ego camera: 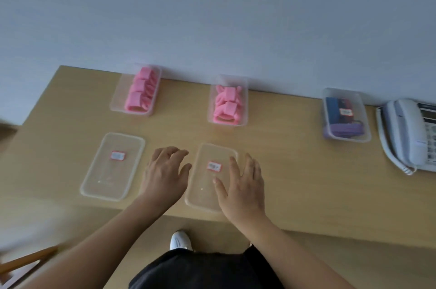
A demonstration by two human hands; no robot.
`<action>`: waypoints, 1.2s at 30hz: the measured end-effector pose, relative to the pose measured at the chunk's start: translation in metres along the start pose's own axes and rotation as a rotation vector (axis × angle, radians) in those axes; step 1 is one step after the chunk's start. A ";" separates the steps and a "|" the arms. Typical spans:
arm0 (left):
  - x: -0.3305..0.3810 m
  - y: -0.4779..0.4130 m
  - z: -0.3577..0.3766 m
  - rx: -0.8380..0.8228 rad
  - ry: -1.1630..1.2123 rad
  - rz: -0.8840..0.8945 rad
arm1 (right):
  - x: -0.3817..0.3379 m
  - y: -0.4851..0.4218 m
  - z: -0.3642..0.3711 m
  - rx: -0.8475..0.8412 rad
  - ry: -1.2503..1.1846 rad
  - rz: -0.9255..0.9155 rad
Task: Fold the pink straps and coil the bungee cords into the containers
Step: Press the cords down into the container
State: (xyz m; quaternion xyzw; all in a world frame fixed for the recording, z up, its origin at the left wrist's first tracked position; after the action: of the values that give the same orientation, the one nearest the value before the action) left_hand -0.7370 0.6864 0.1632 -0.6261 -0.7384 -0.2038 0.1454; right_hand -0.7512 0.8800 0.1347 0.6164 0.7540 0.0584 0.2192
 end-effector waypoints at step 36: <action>0.016 -0.206 0.004 -0.331 0.806 -0.422 | -0.045 -0.183 -0.078 0.084 0.048 0.037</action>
State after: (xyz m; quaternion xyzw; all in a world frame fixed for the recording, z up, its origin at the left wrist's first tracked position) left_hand -0.9426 0.6747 0.1429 -0.3486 -0.6916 -0.5702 0.2740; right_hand -0.9417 0.8086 0.1511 0.6374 0.7493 0.0457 0.1738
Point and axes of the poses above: each hand's wrist, its own y-axis away from the middle knuckle, its own z-axis out of the palm, x = y × z, the point moved 7 cm from there along -y, towards the middle knuckle, and after that the axes turned 9 degrees about -x, right-handed, at the moved point
